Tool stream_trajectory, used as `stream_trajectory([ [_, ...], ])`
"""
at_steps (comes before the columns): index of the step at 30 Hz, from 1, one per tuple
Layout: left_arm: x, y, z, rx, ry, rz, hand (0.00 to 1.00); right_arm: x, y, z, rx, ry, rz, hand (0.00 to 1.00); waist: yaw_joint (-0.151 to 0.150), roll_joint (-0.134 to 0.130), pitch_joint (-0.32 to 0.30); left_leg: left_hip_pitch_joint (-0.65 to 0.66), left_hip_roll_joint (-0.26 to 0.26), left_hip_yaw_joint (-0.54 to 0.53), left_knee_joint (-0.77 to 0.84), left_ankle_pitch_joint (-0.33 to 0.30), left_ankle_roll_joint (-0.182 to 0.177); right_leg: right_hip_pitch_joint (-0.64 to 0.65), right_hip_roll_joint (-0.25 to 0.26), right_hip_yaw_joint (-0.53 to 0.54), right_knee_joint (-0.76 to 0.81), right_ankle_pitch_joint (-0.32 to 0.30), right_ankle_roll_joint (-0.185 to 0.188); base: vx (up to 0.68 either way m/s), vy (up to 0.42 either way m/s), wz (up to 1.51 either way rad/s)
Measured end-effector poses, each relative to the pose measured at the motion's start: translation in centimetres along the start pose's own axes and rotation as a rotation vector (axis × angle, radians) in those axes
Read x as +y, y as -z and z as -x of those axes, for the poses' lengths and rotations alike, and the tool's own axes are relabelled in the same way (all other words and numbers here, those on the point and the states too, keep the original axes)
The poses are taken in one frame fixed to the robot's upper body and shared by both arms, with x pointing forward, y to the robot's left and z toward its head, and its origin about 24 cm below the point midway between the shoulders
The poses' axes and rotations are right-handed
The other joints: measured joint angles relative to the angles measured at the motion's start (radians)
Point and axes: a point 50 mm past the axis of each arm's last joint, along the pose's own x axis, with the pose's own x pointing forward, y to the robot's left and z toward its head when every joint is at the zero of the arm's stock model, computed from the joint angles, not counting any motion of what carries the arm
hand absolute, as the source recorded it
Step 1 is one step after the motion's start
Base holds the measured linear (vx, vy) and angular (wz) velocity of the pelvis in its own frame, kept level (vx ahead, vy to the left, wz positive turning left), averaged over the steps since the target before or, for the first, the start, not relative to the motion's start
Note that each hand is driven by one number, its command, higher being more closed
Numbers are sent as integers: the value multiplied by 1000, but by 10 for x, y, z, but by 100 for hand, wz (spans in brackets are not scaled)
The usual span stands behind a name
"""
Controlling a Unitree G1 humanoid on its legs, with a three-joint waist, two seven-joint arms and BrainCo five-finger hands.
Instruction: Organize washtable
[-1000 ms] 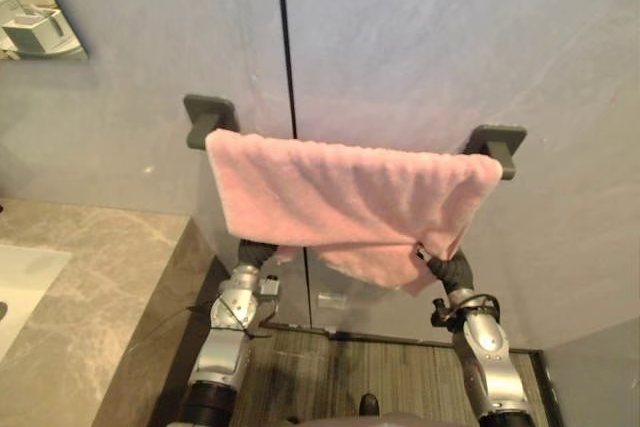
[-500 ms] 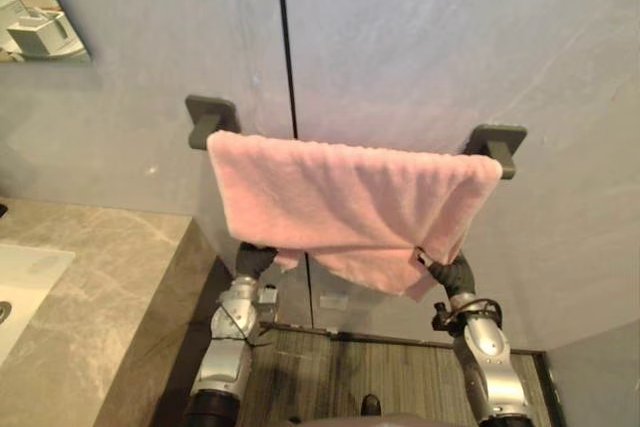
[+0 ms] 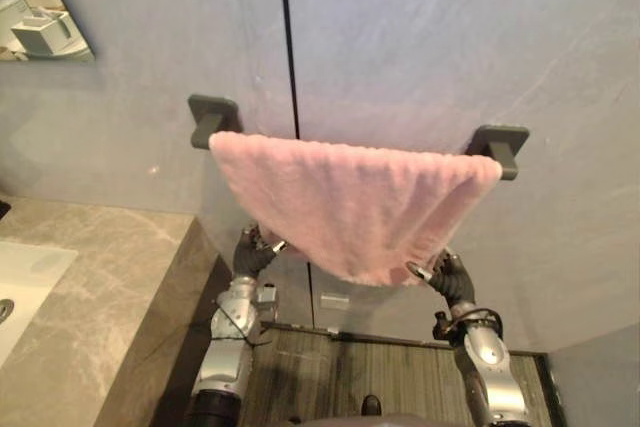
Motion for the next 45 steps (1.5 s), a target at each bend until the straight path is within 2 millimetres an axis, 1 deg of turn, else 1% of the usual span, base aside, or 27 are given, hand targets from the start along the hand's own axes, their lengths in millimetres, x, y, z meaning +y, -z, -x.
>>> stream_trajectory([
  [3,1,-2,0,-7,-16,2,0,-1,0,0,2,16,0,0,0,0,0,0,-1,0,0,0,0,0,0,0,0,0,0,0,0,0],
  [8,13,-9,3,-44,-76,23,0,-1,1,2,4,23,-3,0,0,2,0,5,-1,-3,0,0,0,5,0,-4,0,0,1,0,0,1],
  [13,19,-4,10,-21,-110,29,0,-6,2,3,2,59,-3,0,4,11,0,6,-2,-6,0,0,0,8,-1,-7,0,-1,1,0,0,2],
  [16,27,0,16,-7,-159,45,0,-7,1,4,0,76,11,0,6,19,0,8,-2,-6,-1,0,0,10,-1,-7,0,-1,1,0,0,0],
  [19,36,2,21,-1,-213,57,0,-15,-3,13,-19,115,10,0,18,27,0,12,-1,-7,-3,0,0,15,-1,-9,0,-2,2,0,0,0],
  [21,44,8,29,24,-252,55,0,-23,-4,20,-21,147,15,0,25,28,-4,19,-1,-8,-11,0,0,26,-1,-11,0,-7,4,-19,0,1],
  [25,51,16,40,58,-286,74,0,-27,-7,28,-32,167,19,0,30,28,-9,20,-1,-10,-17,0,0,26,-3,-15,0,-9,5,-10,0,1],
  [28,51,18,46,69,-292,79,0,-26,-8,31,-41,173,11,0,35,28,-9,20,-1,-11,-15,0,0,27,-3,-17,2,-12,6,-2,1,1],
  [30,49,18,47,68,-290,92,0,-26,-7,35,-35,178,8,0,39,28,-9,23,0,-14,-14,0,0,26,-5,-25,17,-24,8,-6,1,11],
  [32,47,15,49,55,-281,101,0,-26,-10,39,-44,182,13,0,41,27,-10,29,1,-20,-14,0,0,27,-7,-37,36,-37,8,-7,0,13],
  [34,47,11,54,38,-278,98,0,-26,-16,43,-67,187,15,0,46,25,-11,34,2,-21,-14,-2,1,29,-8,-40,48,-47,10,-9,1,6],
  [37,47,0,64,-12,-260,107,0,-23,-31,52,-129,188,17,0,51,20,-15,36,3,-24,-6,-8,1,26,-10,-45,73,-65,9,-20,-2,8],
  [39,42,-11,71,-61,-209,122,0,-21,-47,60,-203,181,31,0,51,17,-17,37,3,-25,6,-16,3,23,-16,-55,101,-85,12,-26,6,11],
  [40,40,-14,73,-72,-194,127,0,-19,-51,62,-223,172,32,0,52,17,-17,37,3,-26,11,-20,4,23,-17,-57,108,-90,12,-22,12,8],
  [42,30,-26,82,-117,-121,156,0,-11,-67,71,-295,130,39,0,52,18,-18,35,4,-24,36,-41,3,21,-21,-57,140,-113,15,0,0,0],
  [45,23,-38,91,-167,-46,188,0,0,-79,81,-348,61,38,0,52,19,-33,32,6,-10,54,-58,3,-3,-23,-43,190,-142,15,5,13,-13],
])
